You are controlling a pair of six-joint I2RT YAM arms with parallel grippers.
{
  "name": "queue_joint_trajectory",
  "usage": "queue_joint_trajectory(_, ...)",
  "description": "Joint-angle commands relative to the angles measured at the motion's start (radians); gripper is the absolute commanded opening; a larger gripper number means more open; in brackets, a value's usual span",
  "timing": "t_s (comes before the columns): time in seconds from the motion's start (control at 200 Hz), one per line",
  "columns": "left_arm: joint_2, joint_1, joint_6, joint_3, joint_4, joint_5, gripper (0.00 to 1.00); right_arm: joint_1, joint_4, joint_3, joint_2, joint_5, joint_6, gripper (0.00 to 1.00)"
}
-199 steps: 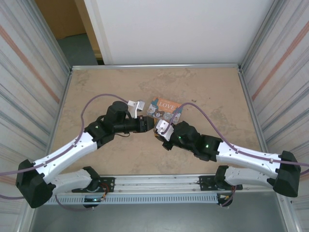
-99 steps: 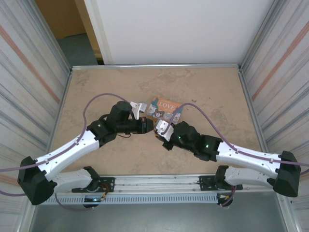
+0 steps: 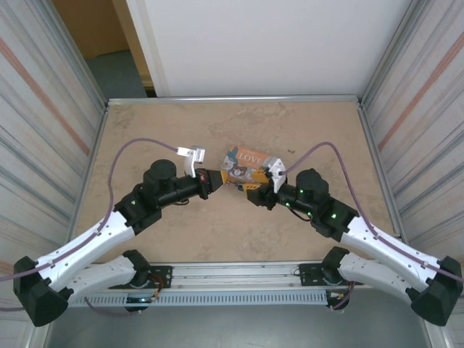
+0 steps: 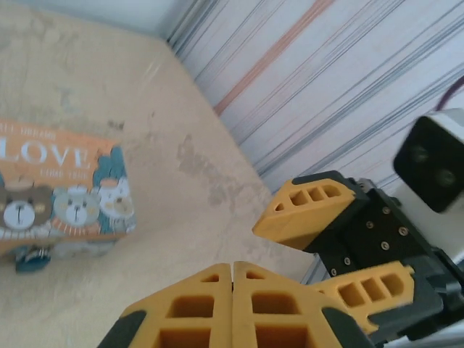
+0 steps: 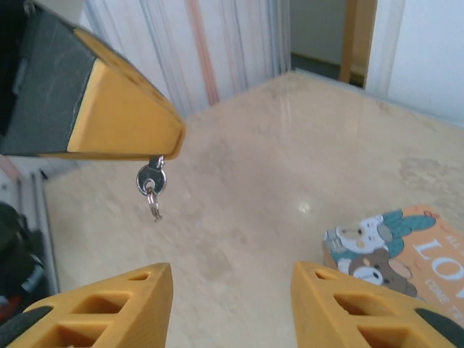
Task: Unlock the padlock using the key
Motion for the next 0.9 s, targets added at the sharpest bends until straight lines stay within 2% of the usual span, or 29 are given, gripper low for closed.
queue_joint_trajectory(0.0, -0.027, -0.004, 0.085, -0.016, 0.171, -0.009, 0.00, -0.050, 0.155, -0.024, -0.040, -0.184, 0.235, 0.53)
queue_joint_trajectory(0.14, -0.031, -0.004, 0.102, -0.022, 0.252, 0.039, 0.00, -0.082, 0.256, -0.010, -0.029, -0.305, 0.395, 0.61)
queue_joint_trajectory(0.336, -0.025, -0.004, 0.093, -0.023, 0.325, 0.082, 0.00, -0.083, 0.376, 0.013, 0.043, -0.379, 0.532, 0.60)
queue_joint_trajectory(0.551, -0.015, -0.005, 0.086, -0.018, 0.327, 0.108, 0.00, -0.082, 0.441, 0.054, 0.123, -0.415, 0.578, 0.51)
queue_joint_trajectory(0.897, -0.013, -0.004, 0.081, -0.021, 0.330, 0.119, 0.00, -0.077, 0.446, 0.114, 0.191, -0.405, 0.576, 0.38)
